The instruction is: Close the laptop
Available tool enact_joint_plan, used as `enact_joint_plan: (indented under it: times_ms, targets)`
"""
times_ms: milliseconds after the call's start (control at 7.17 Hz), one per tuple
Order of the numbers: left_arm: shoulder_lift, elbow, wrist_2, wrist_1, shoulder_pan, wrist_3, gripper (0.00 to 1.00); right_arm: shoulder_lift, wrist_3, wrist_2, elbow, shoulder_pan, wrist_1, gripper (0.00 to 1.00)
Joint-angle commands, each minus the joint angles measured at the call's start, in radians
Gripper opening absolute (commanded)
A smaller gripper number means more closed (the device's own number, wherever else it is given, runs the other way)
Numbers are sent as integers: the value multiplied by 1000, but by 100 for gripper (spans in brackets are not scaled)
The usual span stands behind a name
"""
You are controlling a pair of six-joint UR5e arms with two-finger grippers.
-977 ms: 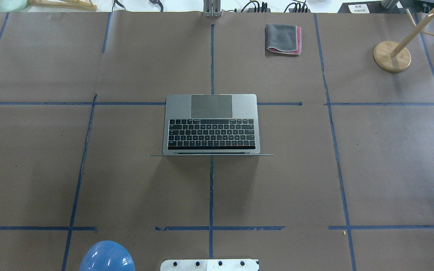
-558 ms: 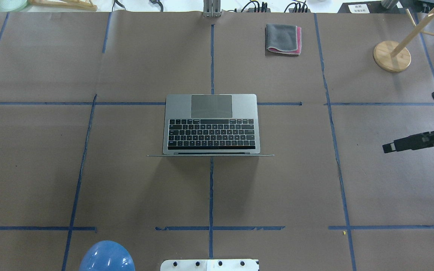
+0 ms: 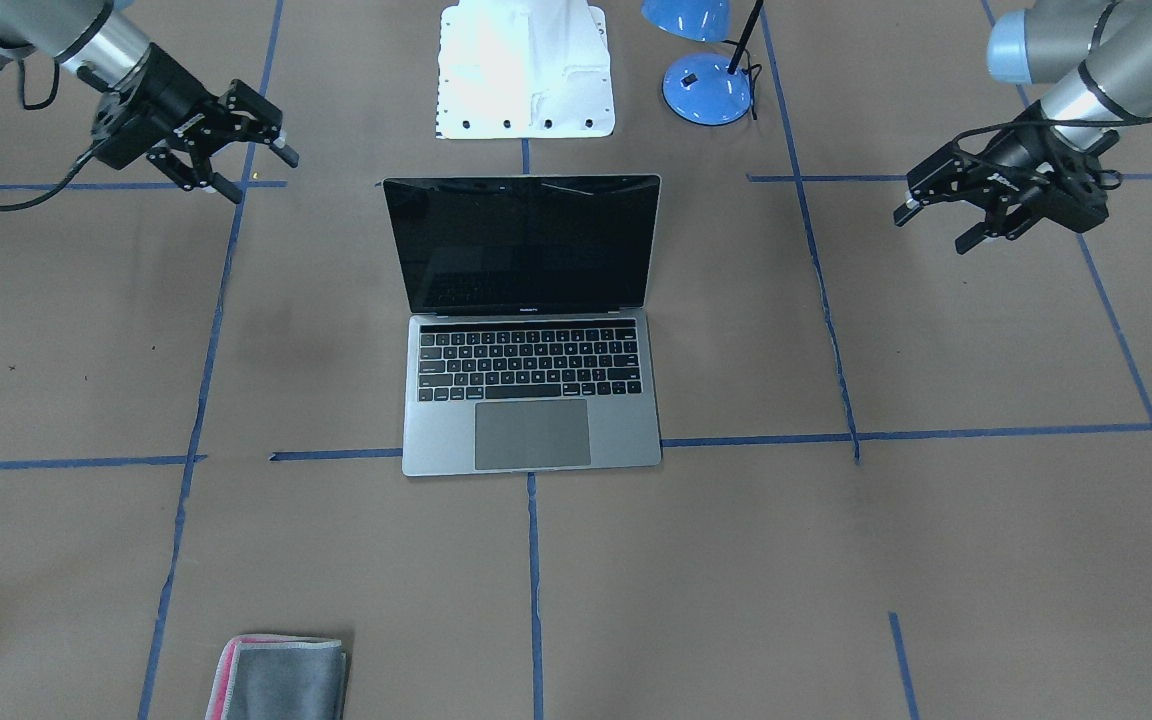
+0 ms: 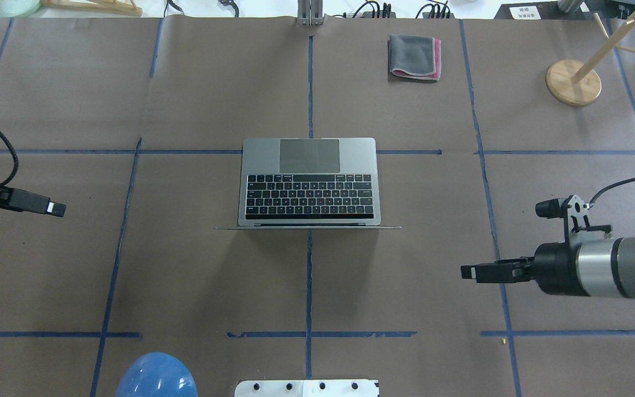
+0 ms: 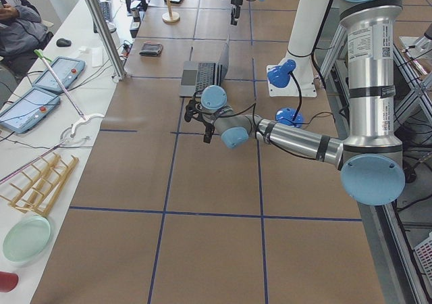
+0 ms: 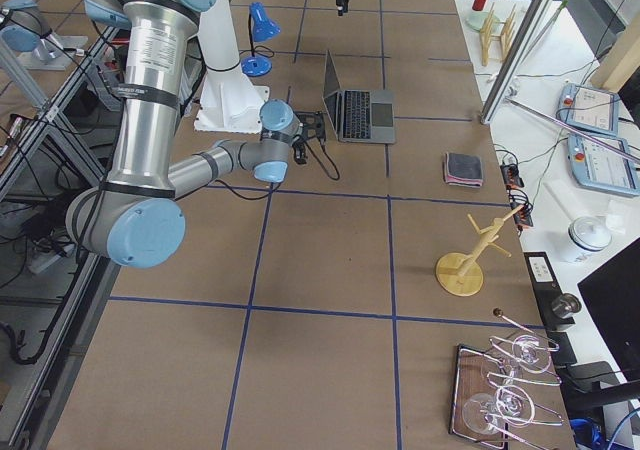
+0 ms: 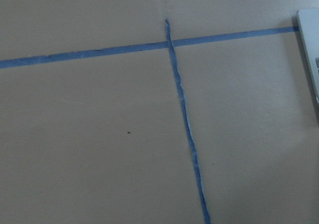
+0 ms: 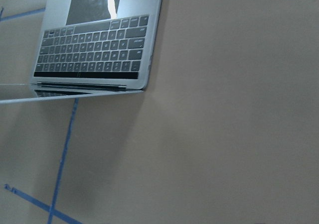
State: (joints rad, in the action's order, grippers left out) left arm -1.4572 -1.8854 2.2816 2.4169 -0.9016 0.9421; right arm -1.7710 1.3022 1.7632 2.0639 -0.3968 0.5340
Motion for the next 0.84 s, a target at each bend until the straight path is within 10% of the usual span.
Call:
enact_joint_plan:
  times_ms: [0, 698]
  targets:
    - [-46, -30, -108, 68, 128, 162, 99, 24, 60, -255, 45, 188, 0, 90]
    - [-184, -29, -416, 64, 438, 265, 99, 201, 101, -392, -8, 222, 9, 60]
